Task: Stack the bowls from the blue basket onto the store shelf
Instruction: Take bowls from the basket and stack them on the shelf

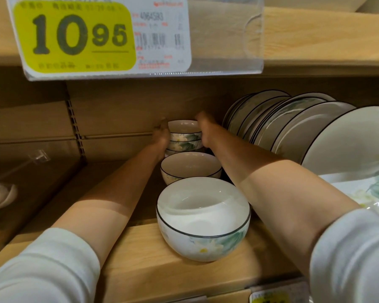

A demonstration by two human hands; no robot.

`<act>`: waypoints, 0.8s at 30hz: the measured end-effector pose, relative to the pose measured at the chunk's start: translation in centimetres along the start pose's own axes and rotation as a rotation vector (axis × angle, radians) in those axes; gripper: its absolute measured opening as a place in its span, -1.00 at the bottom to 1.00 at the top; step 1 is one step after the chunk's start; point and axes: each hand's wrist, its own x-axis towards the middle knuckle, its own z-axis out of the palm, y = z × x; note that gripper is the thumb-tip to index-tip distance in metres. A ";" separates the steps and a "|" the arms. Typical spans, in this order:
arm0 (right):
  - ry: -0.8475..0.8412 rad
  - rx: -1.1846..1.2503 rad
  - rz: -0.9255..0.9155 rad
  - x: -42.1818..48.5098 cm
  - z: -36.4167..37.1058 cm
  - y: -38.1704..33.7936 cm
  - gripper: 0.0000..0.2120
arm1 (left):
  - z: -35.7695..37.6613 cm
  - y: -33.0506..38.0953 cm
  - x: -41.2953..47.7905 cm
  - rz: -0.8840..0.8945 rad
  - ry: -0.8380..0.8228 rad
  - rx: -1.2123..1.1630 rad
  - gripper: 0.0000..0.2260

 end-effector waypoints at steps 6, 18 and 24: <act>0.003 0.054 -0.001 -0.2 0.0 0.0 -0.62 | 0.2 0.3 0.1 -0.049 0.034 -0.015 -0.31; -0.018 -0.025 0.015 -0.5 0.2 0.1 -0.63 | 0.2 0.2 -0.2 -0.034 0.029 0.027 -0.37; -0.043 0.002 0.027 -1.5 -0.3 -0.7 -0.50 | -0.7 1.1 -1.2 -0.056 -0.094 0.017 -0.40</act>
